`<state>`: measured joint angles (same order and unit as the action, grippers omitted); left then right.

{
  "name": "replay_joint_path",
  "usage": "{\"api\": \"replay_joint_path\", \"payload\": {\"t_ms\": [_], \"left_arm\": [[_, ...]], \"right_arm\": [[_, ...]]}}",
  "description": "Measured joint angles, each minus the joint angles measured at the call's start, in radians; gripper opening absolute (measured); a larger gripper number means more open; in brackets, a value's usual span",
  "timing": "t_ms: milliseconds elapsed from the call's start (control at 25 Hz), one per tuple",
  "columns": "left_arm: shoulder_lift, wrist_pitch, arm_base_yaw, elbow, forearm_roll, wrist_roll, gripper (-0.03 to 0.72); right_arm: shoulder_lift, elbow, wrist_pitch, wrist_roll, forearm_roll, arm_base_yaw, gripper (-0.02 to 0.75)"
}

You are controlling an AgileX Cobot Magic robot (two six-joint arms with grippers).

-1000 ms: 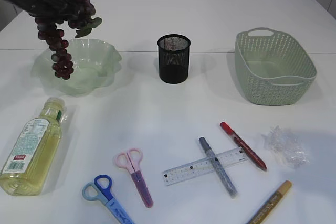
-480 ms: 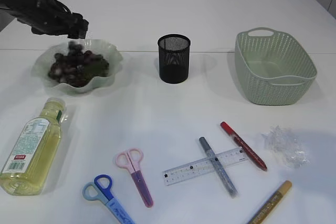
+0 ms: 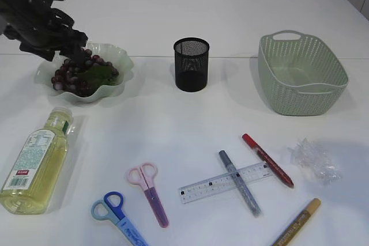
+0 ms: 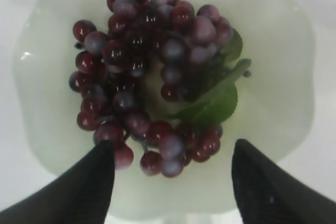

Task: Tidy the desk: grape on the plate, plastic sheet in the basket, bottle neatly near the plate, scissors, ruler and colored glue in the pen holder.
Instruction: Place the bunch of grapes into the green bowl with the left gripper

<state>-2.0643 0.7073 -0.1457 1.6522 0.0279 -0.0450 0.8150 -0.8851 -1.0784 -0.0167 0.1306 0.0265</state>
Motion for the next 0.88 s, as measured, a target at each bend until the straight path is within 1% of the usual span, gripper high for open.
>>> {"api": "replay_joint_path", "payload": {"t_ms": [80, 280, 440, 520, 600, 880], "left_arm": [[0.036, 0.049, 0.0, 0.0, 0.0, 0.0, 0.485], [0.124, 0.179, 0.0, 0.0, -0.003, 0.0, 0.471], [0.2, 0.263, 0.0, 0.0, -0.041, 0.0, 0.467], [0.239, 0.275, 0.0, -0.015, -0.045, 0.0, 0.465], [0.282, 0.275, 0.0, -0.064, -0.046, 0.0, 0.456], [0.474, 0.25, 0.0, -0.331, -0.046, 0.0, 0.438]], "right_arm": [[0.0, 0.0, 0.013, 0.0, 0.002, 0.0, 0.49], [0.0, 0.0, 0.02, 0.0, 0.008, 0.007, 0.49], [0.0, -0.005, 0.016, 0.0, 0.008, 0.011, 0.49], [0.013, -0.02, 0.008, 0.008, 0.008, 0.011, 0.49], [0.033, -0.046, -0.012, 0.017, 0.008, 0.011, 0.49], [0.142, -0.123, -0.035, 0.017, 0.01, 0.011, 0.49]]}}
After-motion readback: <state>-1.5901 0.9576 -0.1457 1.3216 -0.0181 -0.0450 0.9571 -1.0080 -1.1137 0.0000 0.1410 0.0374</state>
